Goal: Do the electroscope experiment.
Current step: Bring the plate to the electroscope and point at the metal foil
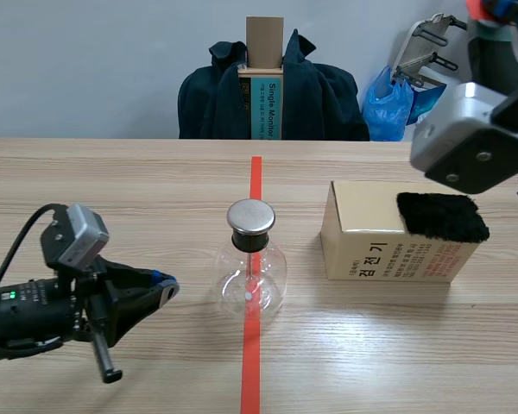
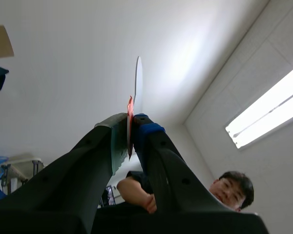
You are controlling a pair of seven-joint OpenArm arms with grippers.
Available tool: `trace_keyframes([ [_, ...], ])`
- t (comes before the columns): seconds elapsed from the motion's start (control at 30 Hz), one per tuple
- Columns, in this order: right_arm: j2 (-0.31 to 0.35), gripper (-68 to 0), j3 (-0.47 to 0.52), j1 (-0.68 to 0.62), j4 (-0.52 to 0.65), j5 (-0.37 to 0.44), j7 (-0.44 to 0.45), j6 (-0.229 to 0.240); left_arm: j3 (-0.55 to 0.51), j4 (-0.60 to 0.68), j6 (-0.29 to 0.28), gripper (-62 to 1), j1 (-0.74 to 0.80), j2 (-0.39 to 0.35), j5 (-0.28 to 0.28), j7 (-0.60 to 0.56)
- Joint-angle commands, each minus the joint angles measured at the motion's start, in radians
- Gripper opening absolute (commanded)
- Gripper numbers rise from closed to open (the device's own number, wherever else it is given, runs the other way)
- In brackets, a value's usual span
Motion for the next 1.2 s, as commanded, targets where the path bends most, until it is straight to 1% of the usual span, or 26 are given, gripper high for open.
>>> trace_keyframes([
  [0.0, 0.011, -66.7, -0.011, 0.011, 0.019, -0.013, 0.0, -0.007, 0.002, 0.009, 0.016, -59.0, -0.008, 0.01, -0.011, -0.023],
  [0.1, 0.011, -66.6, -0.06, 0.011, 0.016, -0.043, 0.0, -0.006, 0.029, -0.023, 0.041, -59.0, -0.03, 0.029, -0.01, -0.028],
  [0.13, 0.011, -66.6, -0.076, 0.011, 0.013, -0.051, 0.001, -0.006, 0.034, -0.028, 0.042, -59.0, -0.034, 0.033, -0.01, -0.031],
  [0.23, 0.011, -66.7, -0.124, 0.014, 0.002, -0.058, 0.0, -0.006, 0.037, -0.033, 0.045, -59.0, -0.035, 0.042, -0.01, -0.034],
  [0.33, 0.011, -66.7, -0.164, 0.02, -0.018, -0.058, 0.0, -0.007, 0.037, -0.033, 0.065, -59.0, -0.035, 0.048, -0.008, -0.034],
  [0.5, 0.01, -66.7, -0.225, 0.043, -0.085, -0.075, 0.0, -0.007, 0.037, -0.033, 0.067, -59.1, -0.035, 0.048, -0.008, -0.035],
  [0.57, 0.01, -66.7, -0.245, 0.055, -0.125, -0.095, 0.0, -0.007, 0.037, -0.033, 0.067, -59.0, -0.035, 0.048, -0.008, -0.035],
  [0.87, 0.01, -66.7, -0.297, 0.095, -0.301, -0.158, 0.029, -0.007, 0.037, -0.033, 0.067, -59.0, -0.034, 0.048, -0.008, -0.032],
  [1.0, 0.007, -66.6, -0.302, 0.098, -0.348, -0.171, 0.043, -0.007, 0.037, -0.033, 0.067, -59.0, -0.034, 0.048, -0.008, -0.032],
  [1.17, 0.008, -66.7, -0.301, 0.097, -0.376, -0.182, 0.046, -0.007, 0.037, -0.033, 0.067, -59.0, -0.034, 0.048, -0.008, -0.032],
])
